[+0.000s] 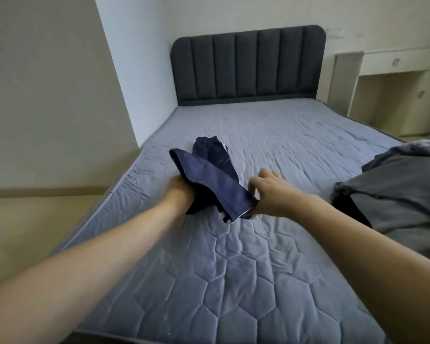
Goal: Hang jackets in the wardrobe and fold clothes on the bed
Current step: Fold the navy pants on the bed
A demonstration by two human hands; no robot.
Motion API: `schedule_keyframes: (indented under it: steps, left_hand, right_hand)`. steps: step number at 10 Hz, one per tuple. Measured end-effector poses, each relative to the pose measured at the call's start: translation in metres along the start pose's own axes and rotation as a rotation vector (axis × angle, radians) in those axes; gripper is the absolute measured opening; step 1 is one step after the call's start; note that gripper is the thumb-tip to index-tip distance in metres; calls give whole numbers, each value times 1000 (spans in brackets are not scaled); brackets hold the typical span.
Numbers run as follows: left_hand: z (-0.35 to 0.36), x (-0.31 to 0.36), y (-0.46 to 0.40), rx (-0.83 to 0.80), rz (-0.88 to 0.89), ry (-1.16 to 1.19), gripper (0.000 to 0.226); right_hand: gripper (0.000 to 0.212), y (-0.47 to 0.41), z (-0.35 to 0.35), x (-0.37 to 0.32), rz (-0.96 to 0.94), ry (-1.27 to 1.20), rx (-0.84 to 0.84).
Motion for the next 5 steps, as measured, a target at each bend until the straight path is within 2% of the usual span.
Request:
schedule_keyframes:
  steps: [1, 2, 3, 4, 5]
  left_hand:
    - [-21, 6, 4, 10, 122, -41, 21]
    - [-53, 8, 27, -27, 272, -6, 36]
    - [-73, 13, 57, -258, 276, 36, 32]
    - [-82, 20, 76, -597, 198, 125, 27]
    - [-90, 30, 59, -494, 201, 160, 22]
  right_hand:
    - [19, 3, -20, -30, -245, -321, 263]
    - [9, 5, -43, -52, -148, -727, 166]
    - [17, 16, -58, -66, 208, -914, -262]
    - [21, 22, -73, -79, 324, -928, -501]
    - [22, 9, -76, -84, 337, -923, -448]
Point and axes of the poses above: each hand's wrist, its own y-axis away from the middle knuckle, its own z-axis out of the palm, x = y × z, the point moved 3 cm from there along -y, towards the middle knuckle, and after that the axes turned 14 degrees about -y, right-handed, at the moved point
